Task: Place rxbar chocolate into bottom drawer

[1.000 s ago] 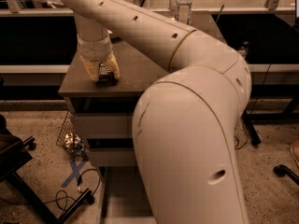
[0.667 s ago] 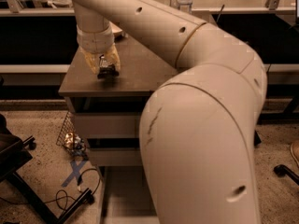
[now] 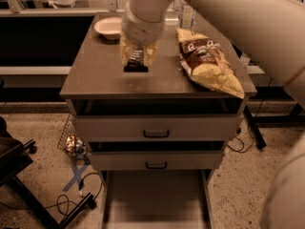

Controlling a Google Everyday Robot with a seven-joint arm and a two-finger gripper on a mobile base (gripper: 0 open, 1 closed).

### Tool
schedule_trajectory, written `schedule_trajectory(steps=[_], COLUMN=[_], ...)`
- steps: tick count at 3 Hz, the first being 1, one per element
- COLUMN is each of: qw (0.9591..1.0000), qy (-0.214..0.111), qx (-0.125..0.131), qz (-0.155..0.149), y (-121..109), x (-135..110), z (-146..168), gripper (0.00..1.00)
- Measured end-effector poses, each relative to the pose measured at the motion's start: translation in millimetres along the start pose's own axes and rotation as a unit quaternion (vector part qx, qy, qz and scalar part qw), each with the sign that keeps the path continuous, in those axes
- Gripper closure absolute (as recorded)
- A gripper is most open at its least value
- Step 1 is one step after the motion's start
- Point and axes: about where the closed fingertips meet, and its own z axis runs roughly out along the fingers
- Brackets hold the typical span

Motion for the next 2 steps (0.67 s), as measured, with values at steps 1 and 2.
schedule_trajectory(steps=[1, 2], qw=[0.9966, 0.9875], qy=[0.015, 0.027], qx=[-0.080, -0.154], qz=[0.010, 0.024], y=[-46.3, -103.7], x=[14.6, 58.1], z=[10.2, 13.4], gripper=[1.00, 1.00])
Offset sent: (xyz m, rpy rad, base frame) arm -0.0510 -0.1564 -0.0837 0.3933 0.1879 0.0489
